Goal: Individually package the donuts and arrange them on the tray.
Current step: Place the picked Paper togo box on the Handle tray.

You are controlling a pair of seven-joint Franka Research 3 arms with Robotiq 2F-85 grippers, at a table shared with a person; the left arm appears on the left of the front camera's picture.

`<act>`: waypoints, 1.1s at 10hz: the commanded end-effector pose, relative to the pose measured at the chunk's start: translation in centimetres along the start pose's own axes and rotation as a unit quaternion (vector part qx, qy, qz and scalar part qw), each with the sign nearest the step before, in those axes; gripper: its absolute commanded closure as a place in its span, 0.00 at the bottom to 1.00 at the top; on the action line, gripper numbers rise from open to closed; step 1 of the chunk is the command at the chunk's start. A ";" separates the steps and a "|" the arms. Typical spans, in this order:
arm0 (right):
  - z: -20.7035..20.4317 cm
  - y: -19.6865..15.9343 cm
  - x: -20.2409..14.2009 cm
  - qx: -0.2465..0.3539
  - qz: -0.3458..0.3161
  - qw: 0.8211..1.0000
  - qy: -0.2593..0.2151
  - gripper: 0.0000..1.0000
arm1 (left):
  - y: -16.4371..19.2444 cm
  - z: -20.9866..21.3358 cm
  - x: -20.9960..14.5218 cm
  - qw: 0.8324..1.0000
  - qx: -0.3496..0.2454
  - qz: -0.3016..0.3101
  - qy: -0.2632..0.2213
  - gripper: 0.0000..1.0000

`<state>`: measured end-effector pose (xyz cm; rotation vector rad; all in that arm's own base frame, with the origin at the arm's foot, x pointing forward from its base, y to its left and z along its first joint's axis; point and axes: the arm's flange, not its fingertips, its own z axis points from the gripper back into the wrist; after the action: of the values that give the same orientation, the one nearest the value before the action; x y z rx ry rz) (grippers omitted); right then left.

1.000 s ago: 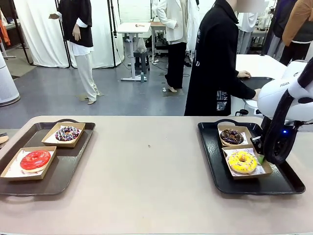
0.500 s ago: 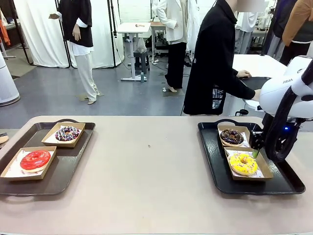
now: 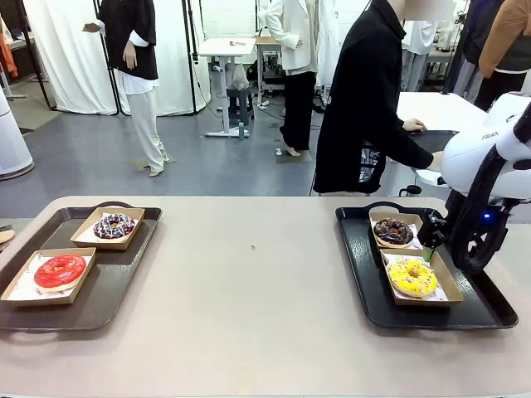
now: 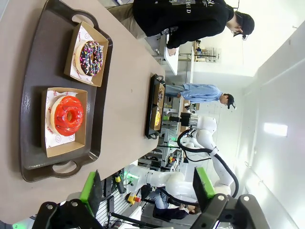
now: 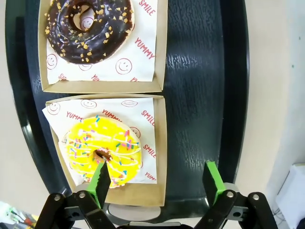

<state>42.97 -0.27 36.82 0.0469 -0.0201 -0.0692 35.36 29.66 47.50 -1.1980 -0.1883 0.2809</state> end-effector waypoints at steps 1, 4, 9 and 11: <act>1.3 -0.7 -0.7 0.006 0.012 1.000 -0.005 0.00 | -0.1 0.2 -0.1 1.000 -0.001 -0.002 -0.002 0.00; 8.1 -3.0 -1.1 0.161 0.064 0.985 0.002 0.00 | -0.1 0.2 -0.1 1.000 -0.001 -0.002 -0.002 0.00; 15.2 -12.4 3.8 0.436 -0.003 0.900 -0.017 0.00 | -0.1 0.2 -0.1 1.000 -0.001 -0.002 -0.002 0.00; 13.8 -16.1 4.2 0.505 -0.019 0.863 -0.015 0.00 | -0.1 0.2 -0.1 1.000 -0.001 -0.002 -0.002 0.00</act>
<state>44.87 -15.97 50.94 1.0257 -0.0967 -0.1012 35.33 29.72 47.48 -1.1978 -0.1888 0.2824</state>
